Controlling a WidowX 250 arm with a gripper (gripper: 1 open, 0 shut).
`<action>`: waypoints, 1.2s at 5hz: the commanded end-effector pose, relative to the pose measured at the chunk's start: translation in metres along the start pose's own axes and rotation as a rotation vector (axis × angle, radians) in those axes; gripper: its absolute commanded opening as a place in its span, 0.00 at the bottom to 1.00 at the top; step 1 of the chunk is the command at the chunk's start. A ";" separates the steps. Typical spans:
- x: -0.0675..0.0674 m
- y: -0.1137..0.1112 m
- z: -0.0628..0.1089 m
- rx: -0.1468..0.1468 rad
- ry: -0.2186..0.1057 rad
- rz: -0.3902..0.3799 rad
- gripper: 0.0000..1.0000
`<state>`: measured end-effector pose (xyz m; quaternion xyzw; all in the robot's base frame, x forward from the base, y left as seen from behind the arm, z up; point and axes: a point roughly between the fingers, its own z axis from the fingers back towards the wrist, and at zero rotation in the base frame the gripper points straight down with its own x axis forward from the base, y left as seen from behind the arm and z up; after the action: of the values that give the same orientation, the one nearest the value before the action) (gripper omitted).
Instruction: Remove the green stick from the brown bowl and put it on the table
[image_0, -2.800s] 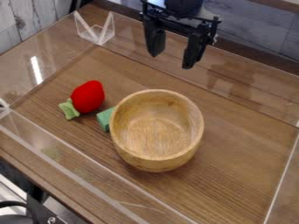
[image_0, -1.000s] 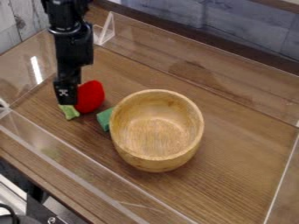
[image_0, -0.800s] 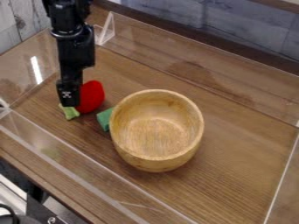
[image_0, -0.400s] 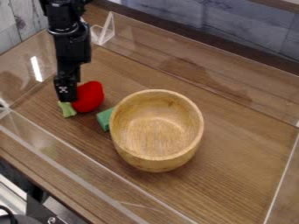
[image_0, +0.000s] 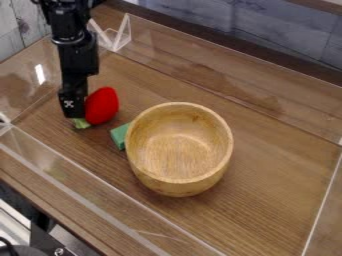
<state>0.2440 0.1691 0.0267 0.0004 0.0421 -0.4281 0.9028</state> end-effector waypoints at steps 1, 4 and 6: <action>0.000 0.015 0.008 0.058 -0.017 0.049 1.00; 0.001 0.030 0.017 0.038 -0.043 -0.003 1.00; -0.008 0.032 0.022 0.020 -0.060 0.050 1.00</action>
<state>0.2601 0.1886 0.0320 -0.0263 0.0263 -0.4074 0.9125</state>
